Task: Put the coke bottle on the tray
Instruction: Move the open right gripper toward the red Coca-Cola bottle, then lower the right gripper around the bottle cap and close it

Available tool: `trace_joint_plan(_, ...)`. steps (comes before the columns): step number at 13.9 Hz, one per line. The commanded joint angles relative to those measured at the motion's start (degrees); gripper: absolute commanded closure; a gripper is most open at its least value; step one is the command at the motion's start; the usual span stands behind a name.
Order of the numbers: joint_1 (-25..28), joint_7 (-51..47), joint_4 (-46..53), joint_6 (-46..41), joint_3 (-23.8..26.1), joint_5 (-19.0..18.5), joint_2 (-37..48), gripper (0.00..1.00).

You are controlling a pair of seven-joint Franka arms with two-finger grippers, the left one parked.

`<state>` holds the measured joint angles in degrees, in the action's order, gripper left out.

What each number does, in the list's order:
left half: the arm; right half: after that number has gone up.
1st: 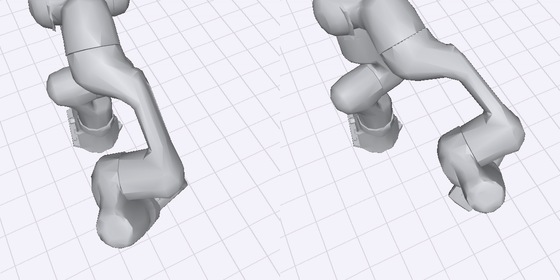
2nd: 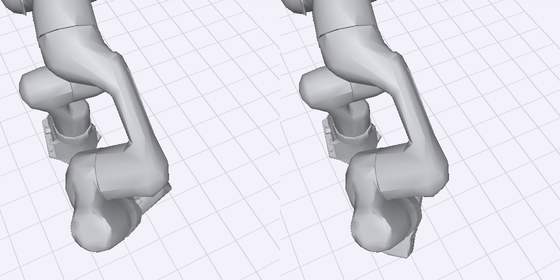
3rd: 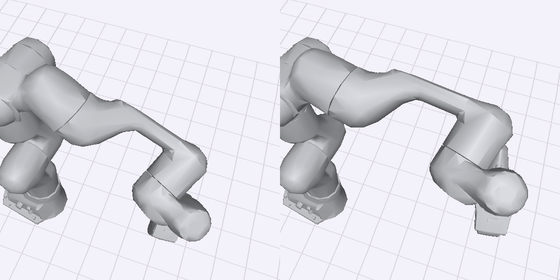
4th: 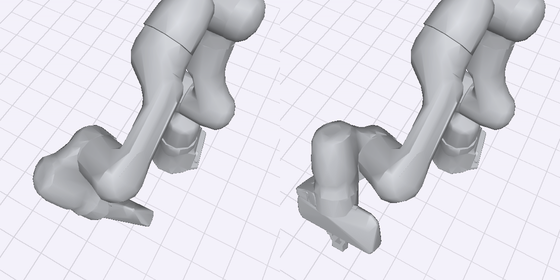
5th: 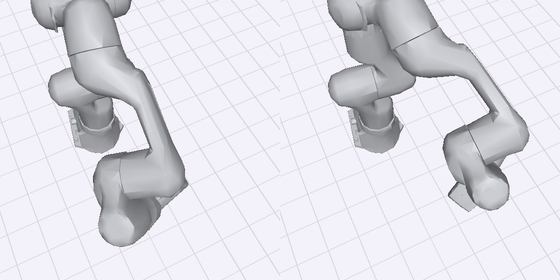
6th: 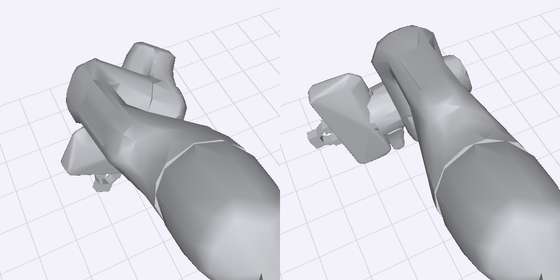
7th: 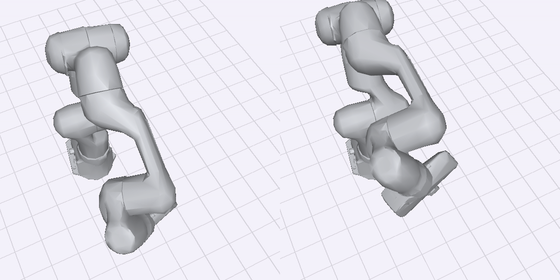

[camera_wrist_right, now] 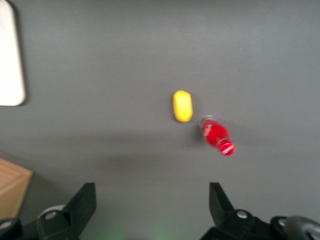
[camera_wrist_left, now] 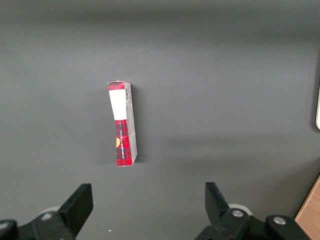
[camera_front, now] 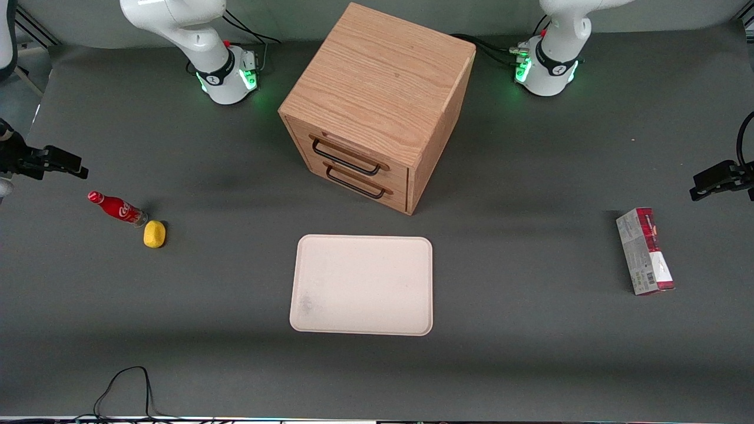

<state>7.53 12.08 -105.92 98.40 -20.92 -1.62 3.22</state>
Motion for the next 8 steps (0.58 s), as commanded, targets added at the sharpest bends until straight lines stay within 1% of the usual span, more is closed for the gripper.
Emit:
trace_joint_plan(1,0.2,7.1,-8.5,8.8,-4.5,-0.8,0.5,0.00)
trace_joint_plan(2,0.2,9.1,-11.6,12.8,-6.1,-0.8,0.3,0.00)
trace_joint_plan(6,0.2,14.5,-20.9,26.3,-9.8,-0.7,-1.8,0.00)
trace_joint_plan(8,0.2,17.2,-21.7,29.4,-11.2,-0.7,-4.8,0.00)
